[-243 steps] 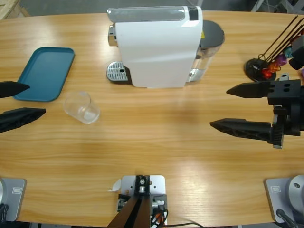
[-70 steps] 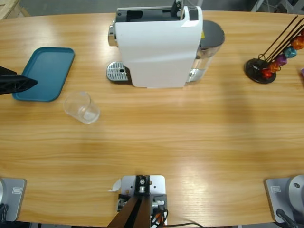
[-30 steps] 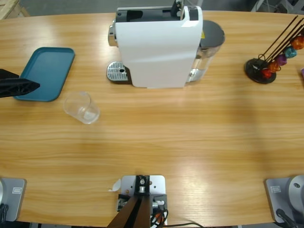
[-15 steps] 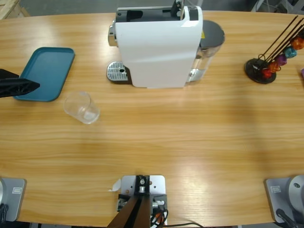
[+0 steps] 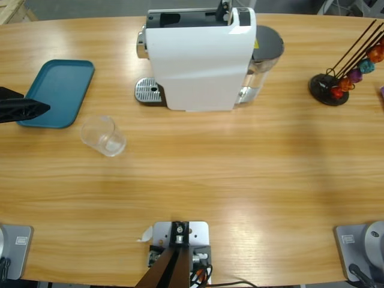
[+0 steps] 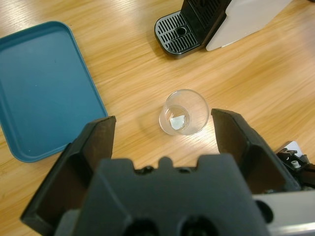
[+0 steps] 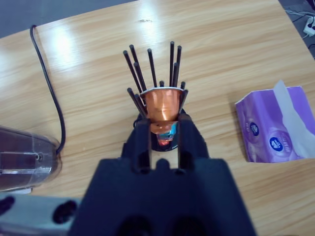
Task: Pour coffee
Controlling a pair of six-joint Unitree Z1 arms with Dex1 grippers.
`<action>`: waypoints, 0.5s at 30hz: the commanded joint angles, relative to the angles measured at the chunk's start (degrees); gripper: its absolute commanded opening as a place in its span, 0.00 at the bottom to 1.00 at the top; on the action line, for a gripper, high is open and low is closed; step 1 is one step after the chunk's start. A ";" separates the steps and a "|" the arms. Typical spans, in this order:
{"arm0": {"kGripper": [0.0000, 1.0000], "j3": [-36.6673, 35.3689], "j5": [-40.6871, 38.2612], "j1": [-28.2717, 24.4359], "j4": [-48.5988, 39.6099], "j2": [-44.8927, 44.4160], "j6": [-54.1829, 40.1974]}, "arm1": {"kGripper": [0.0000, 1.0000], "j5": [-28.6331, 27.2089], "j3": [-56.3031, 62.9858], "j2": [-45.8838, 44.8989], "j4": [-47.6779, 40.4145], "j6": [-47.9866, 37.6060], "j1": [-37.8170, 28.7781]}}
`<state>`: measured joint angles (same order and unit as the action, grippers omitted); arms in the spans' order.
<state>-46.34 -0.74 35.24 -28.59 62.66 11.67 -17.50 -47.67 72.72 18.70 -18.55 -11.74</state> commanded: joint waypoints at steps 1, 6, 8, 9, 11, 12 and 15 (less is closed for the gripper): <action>0.83 2.22 0.83 0.45 0.72 0.09 0.12 | 0.36 -1.06 1.09 2.36 -0.74 0.80 0.67; 0.83 2.24 0.83 0.45 0.78 0.09 0.11 | 0.68 -0.87 1.00 2.07 -0.69 0.71 0.67; 0.83 2.31 0.83 0.45 0.81 0.08 0.11 | 0.59 -0.80 1.00 1.99 -0.69 0.71 0.67; 0.83 2.31 0.83 0.45 0.81 0.06 0.11 | 0.46 -0.82 1.00 1.99 -0.69 0.71 0.67; 0.83 2.31 0.83 0.45 0.90 0.01 0.11 | 0.26 -0.94 1.09 1.97 -0.69 0.71 0.65; 0.83 2.31 0.83 0.45 0.88 0.01 0.11 | 0.21 -0.96 1.09 1.97 -0.69 0.71 0.67; 0.83 2.31 0.83 0.45 0.90 0.01 0.11 | 0.04 -1.13 1.09 1.97 -0.53 0.71 0.67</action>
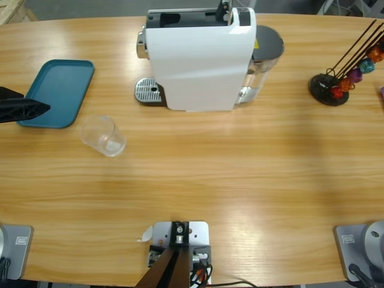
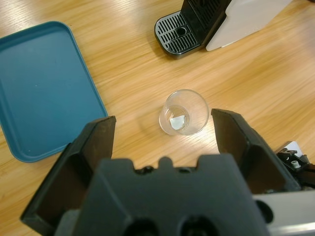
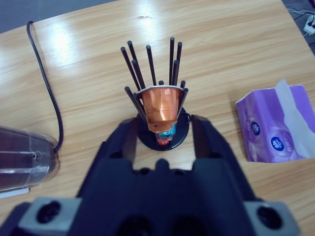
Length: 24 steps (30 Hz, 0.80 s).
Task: Pour coffee
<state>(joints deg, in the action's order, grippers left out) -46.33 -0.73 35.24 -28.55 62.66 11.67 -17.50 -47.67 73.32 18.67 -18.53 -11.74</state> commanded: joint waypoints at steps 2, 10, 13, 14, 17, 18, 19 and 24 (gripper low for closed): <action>0.83 2.30 0.82 0.45 0.86 0.01 0.11 | 0.00 -1.36 1.09 1.33 -0.46 0.69 0.67; 0.83 2.39 0.82 0.45 0.86 0.01 0.11 | 0.00 -1.66 1.00 1.12 -0.39 0.92 0.67; 0.83 2.39 0.82 0.45 0.86 0.09 0.11 | 0.00 -1.57 1.00 1.12 -0.39 1.09 0.67; 0.83 2.39 0.82 0.45 0.86 0.09 0.11 | 0.00 -1.54 1.00 1.07 -0.44 1.13 0.67; 0.83 2.41 0.79 0.45 0.95 0.15 0.09 | 0.00 -1.48 0.97 0.12 -0.39 1.34 0.67; 0.83 2.46 0.79 0.45 0.95 0.18 0.09 | 0.00 -1.48 0.84 -0.50 -0.39 1.57 0.67; 0.83 2.48 0.82 0.45 1.00 0.18 0.11 | 0.00 -1.48 0.60 -1.08 -0.28 1.80 0.67; 0.83 2.48 0.77 0.45 1.04 0.27 0.07 | 0.00 -1.40 -1.09 -2.45 0.58 2.43 0.65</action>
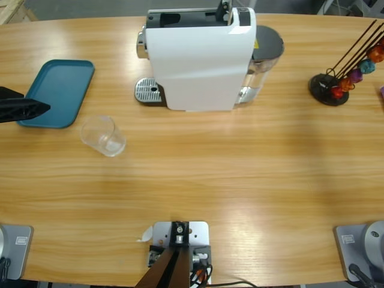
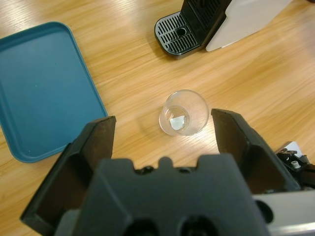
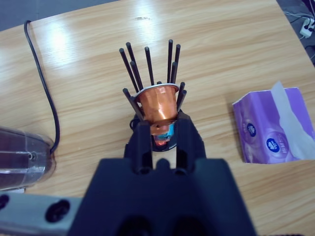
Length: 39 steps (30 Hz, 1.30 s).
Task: Pour coffee
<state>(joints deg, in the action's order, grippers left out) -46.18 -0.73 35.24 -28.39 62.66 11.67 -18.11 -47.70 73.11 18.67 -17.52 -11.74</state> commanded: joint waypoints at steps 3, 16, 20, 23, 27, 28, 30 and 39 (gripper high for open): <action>0.83 2.32 0.73 0.45 0.97 0.27 0.02 | 0.00 -0.78 -2.75 -2.27 1.44 1.91 0.66; 0.83 2.41 0.73 0.45 1.05 0.44 0.02 | 0.00 -1.45 -9.10 -5.01 8.24 3.53 0.65; 0.83 2.46 0.54 0.45 1.18 0.32 -0.19 | 0.00 1.80 -9.96 -8.88 9.86 7.50 -1.06; 0.83 2.59 0.36 0.45 1.42 0.27 -0.32 | 0.00 7.97 -11.33 -11.02 10.35 11.63 -6.95; 0.83 2.73 0.10 0.45 1.69 0.27 -0.42 | 0.00 19.94 -12.63 -11.50 10.56 14.67 -15.83; 0.83 2.76 -0.02 0.45 1.79 0.34 -0.42 | 0.00 23.51 -13.18 -10.83 10.51 15.62 -19.04; 0.83 2.97 -0.31 0.45 2.13 0.27 -0.56 | 0.00 26.80 -14.48 -8.86 10.65 17.43 -24.72; 0.83 3.29 -0.67 0.45 2.60 0.22 -0.60 | 0.00 44.88 -23.76 4.31 12.01 31.41 -34.23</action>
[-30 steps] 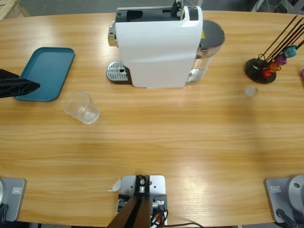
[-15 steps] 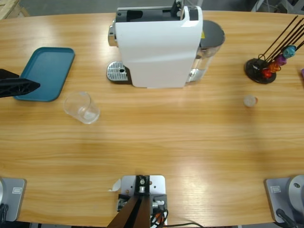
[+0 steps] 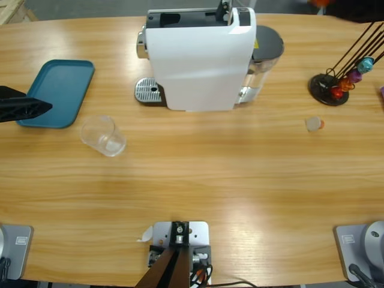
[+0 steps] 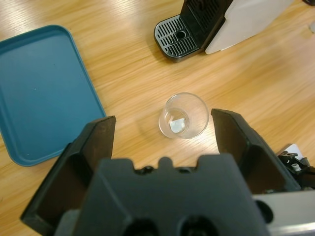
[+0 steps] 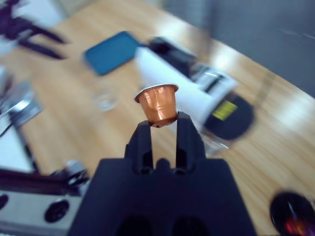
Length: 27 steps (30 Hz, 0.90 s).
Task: Pour coffee
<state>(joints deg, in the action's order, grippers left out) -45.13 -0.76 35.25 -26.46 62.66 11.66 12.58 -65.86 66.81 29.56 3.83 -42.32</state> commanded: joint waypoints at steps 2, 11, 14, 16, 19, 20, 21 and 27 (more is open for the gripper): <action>0.83 2.24 -0.74 0.43 0.71 0.18 -0.66 | 0.00 14.79 -8.12 13.21 1.87 12.43 -4.17; 0.83 2.33 -1.09 0.43 0.97 0.22 -0.76 | 0.00 1.87 -23.43 27.95 14.74 23.26 -7.88; 0.83 2.38 -1.09 0.43 0.97 0.25 -0.76 | 0.00 -0.80 -24.58 29.04 14.56 24.24 -7.95; 0.83 2.38 -1.09 0.43 0.97 0.23 -0.76 | 0.00 -1.79 -25.49 29.73 14.56 24.72 -7.95; 0.83 2.42 -1.23 0.43 0.97 0.27 -0.76 | 0.00 -3.17 -27.51 30.66 14.56 25.30 -7.95; 0.83 2.42 -1.27 0.43 0.97 0.27 -0.76 | 0.00 -3.44 -28.30 31.07 14.56 25.40 -7.95; 0.83 2.42 -1.28 0.43 0.97 0.27 -0.76 | 0.00 -3.51 -28.99 31.56 14.56 25.47 -7.95; 0.83 2.43 -1.53 0.43 0.97 0.16 -0.76 | 0.00 -3.70 -33.72 35.90 14.65 26.05 -7.95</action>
<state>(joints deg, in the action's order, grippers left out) -44.93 -1.20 35.28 -26.06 62.66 11.62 10.05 -95.95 96.37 43.50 28.86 -49.67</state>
